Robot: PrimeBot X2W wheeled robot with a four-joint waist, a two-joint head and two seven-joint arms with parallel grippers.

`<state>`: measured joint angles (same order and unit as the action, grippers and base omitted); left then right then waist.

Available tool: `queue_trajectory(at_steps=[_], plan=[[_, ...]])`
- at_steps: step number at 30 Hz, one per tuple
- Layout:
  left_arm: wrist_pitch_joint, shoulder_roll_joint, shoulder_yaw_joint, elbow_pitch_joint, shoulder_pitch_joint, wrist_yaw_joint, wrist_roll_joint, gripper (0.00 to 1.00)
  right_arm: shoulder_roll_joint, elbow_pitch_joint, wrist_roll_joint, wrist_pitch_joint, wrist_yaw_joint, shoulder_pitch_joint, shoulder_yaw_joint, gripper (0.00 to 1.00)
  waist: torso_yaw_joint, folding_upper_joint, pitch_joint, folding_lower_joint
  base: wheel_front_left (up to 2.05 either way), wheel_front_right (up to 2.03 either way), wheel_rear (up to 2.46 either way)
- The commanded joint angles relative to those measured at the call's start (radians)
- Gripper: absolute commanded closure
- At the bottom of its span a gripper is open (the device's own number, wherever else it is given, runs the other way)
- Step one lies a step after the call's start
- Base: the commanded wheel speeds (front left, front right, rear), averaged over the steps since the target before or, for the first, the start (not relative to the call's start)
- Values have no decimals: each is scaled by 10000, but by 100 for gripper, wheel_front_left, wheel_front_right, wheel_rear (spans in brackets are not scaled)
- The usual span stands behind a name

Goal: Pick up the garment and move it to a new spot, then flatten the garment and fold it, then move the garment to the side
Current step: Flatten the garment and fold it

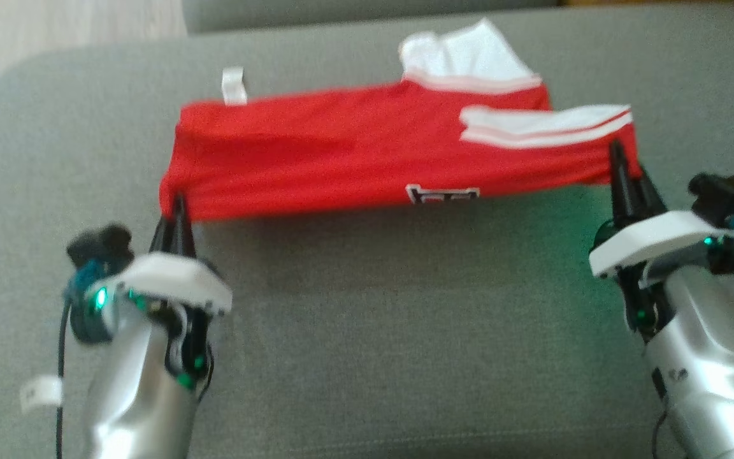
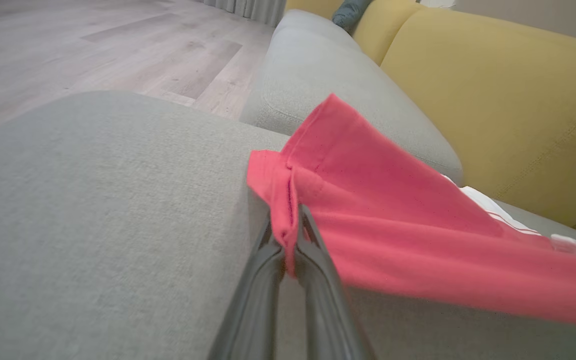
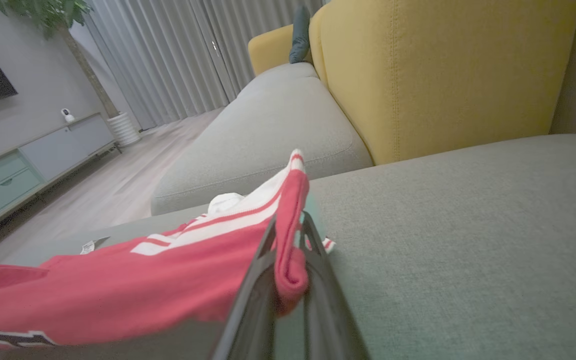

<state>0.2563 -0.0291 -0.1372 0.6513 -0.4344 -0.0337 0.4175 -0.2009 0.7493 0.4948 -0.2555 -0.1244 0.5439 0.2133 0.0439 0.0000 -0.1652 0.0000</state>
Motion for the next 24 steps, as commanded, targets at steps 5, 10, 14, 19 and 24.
queue_trajectory(at_steps=[5, 10, 14, 19, 24], plan=[[55, -217, 525, 445, 1260, 88, -146, 100, -184, -195, 718, 72, -63, -1075, 535, 100, -11, 0, 1156, 0, 0, 0, 0], [55, -215, -95, 715, 1807, -35, 198, 58, -285, -363, 1060, 307, -63, -1972, 691, 92, -15, 0, 935, 0, 0, 0, 0], [55, -214, -375, 610, 1570, -250, 130, 0, -356, -469, 1036, 337, -63, -1976, 635, 0, -31, 0, 558, 0, 0, 0, 0], [50, -486, -747, 708, 230, -291, -735, 0, -493, -645, 577, 342, -63, -1177, 568, 0, -52, 0, -6, 0, 0, 0, 0], [-819, -1271, -1128, 1312, -1920, 11, -1295, 0, -448, -724, 68, 601, -63, 80, 768, 0, 76, 0, -738, 0, 0, 0, 0]])
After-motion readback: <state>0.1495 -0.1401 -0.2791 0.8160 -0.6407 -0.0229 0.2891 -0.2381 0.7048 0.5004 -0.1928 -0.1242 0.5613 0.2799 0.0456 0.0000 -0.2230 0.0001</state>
